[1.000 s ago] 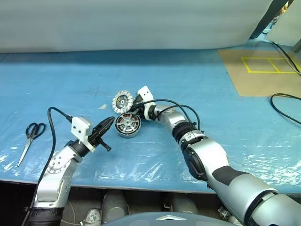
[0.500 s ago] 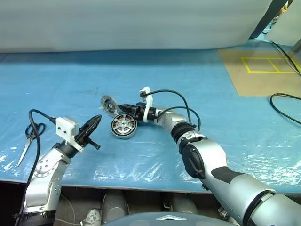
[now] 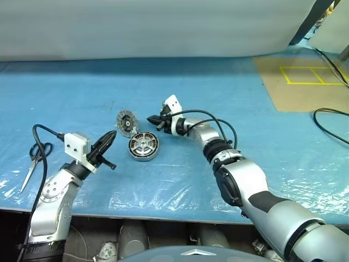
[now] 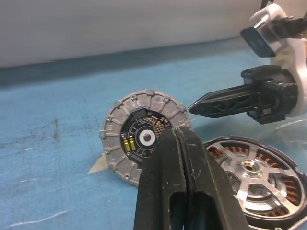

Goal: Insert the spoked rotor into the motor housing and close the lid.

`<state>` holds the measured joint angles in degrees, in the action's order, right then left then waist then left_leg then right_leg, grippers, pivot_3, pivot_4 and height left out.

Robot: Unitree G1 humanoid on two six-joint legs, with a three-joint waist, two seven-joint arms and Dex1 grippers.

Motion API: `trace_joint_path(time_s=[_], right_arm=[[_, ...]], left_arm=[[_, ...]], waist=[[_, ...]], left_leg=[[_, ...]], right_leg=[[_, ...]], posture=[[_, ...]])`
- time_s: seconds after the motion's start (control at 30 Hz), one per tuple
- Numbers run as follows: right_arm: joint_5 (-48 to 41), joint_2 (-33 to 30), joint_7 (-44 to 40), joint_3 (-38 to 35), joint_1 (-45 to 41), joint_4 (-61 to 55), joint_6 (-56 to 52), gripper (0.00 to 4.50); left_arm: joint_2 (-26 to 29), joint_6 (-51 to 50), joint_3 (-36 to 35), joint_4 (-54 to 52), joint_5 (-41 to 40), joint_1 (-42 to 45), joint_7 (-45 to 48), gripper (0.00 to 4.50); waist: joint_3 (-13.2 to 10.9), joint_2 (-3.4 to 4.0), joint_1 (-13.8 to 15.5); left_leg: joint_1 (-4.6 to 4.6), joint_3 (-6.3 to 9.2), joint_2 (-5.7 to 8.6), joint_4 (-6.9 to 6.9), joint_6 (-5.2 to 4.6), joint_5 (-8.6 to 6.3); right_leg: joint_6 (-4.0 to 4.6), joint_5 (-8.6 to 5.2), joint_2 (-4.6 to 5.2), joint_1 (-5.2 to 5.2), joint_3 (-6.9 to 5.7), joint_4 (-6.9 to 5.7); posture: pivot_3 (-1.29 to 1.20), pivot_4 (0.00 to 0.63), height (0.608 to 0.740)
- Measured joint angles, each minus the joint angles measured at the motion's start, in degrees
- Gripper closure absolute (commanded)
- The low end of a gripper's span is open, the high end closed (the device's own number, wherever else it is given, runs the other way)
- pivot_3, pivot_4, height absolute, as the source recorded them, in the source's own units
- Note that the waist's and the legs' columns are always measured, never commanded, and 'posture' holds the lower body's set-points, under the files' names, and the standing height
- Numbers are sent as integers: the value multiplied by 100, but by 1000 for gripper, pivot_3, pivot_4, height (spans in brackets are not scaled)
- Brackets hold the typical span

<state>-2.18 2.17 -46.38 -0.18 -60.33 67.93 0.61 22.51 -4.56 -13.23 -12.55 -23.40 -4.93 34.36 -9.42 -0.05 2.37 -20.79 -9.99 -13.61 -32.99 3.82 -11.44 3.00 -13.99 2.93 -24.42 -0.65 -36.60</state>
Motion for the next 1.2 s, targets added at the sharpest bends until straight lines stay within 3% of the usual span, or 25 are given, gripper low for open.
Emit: trace_joint_path(time_s=[0.23, 0.5, 0.77, 1.0, 1.2], right_arm=[[-506, -96, -1112, -44, 54, -1385, -667, 4462], [-397, 330, -959, 495, 214, -2131, -918, 4462], [630, 510, -91, 1459, 121, -1290, -234, 4462], [955, 399, 437, 1493, -119, -805, 100, 4462], [611, 432, 110, 1171, -112, -858, 77, 4462]], left_arm=[[-13, -6, 19, 119, 78, 27, -64, 4500], [-27, 26, 51, 279, 101, 158, -17, 4500], [-42, 53, 59, 320, 114, 177, -24, 4500], [-58, -30, 140, 45, 85, 131, -52, 4500], [-59, -294, 229, -227, 23, 179, -180, 4500]], waist=[[0, -1, 1], [0, -1, -7], [-1, -1, -2], [-1, -1, -8], [-1, -1, -11]], left_leg=[[-18, 0, -1, 0, -5, -2], [-18, 1, -2, 1, -1, 0], [-22, 1, 3, 0, 3, 1], [-22, 1, 3, 1, 4, 2], [-21, 1, 1, 0, 3, 1]], right_leg=[[0, 0, -1, -15, -1, -1], [0, 0, -1, -21, -1, -4], [0, 0, 2, -20, 0, -3], [-1, 0, 1, -20, 1, -3], [-1, 1, 0, -21, 1, -6]], posture=[[0, 150, 740], [0, 150, 740], [0, 150, 740], [0, 150, 740], [0, 150, 740]])
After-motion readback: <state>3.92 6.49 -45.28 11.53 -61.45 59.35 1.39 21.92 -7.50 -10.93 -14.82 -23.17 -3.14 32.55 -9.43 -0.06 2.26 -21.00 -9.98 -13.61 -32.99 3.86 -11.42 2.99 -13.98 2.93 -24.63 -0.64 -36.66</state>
